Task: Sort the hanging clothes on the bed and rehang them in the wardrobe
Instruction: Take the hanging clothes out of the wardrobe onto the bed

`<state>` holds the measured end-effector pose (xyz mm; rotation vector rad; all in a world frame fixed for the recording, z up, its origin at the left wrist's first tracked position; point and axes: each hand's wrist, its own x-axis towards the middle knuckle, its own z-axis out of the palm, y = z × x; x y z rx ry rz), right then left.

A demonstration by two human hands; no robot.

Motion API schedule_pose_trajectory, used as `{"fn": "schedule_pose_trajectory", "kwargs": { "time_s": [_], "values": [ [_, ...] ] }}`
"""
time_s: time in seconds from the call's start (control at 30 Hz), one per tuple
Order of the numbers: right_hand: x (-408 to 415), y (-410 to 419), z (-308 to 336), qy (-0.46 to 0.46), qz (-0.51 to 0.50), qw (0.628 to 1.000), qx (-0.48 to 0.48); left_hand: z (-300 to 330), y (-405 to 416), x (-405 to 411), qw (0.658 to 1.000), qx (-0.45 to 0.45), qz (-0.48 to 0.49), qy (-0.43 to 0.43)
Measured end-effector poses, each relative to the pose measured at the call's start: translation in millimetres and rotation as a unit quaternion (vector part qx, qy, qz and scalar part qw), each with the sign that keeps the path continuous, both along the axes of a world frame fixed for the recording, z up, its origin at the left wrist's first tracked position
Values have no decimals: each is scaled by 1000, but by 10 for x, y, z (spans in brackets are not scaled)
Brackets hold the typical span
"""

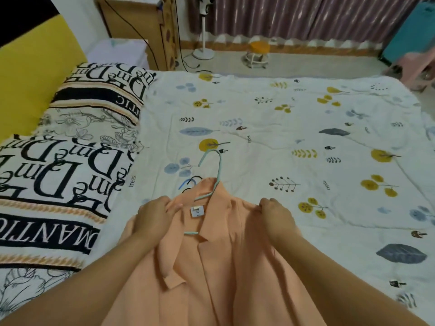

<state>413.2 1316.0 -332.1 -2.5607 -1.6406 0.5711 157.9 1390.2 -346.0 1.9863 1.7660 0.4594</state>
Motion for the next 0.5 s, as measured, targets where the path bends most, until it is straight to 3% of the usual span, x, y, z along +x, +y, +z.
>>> {"fn": "schedule_pose_trajectory", "kwargs": {
  "time_s": [0.23, 0.37, 0.5],
  "values": [
    [-152, -26, -690, 38, -31, 999, -20, -513, -131, 77, 983, -18, -51, 176],
    [-300, -233, -877, 12, 83, 996, -30, -756, -396, -20, 966, 35, -154, 204],
    [-368, -292, -918, -19, 132, 977, -165, -740, -460, -57, 934, -148, -214, 245]
  ]
}}
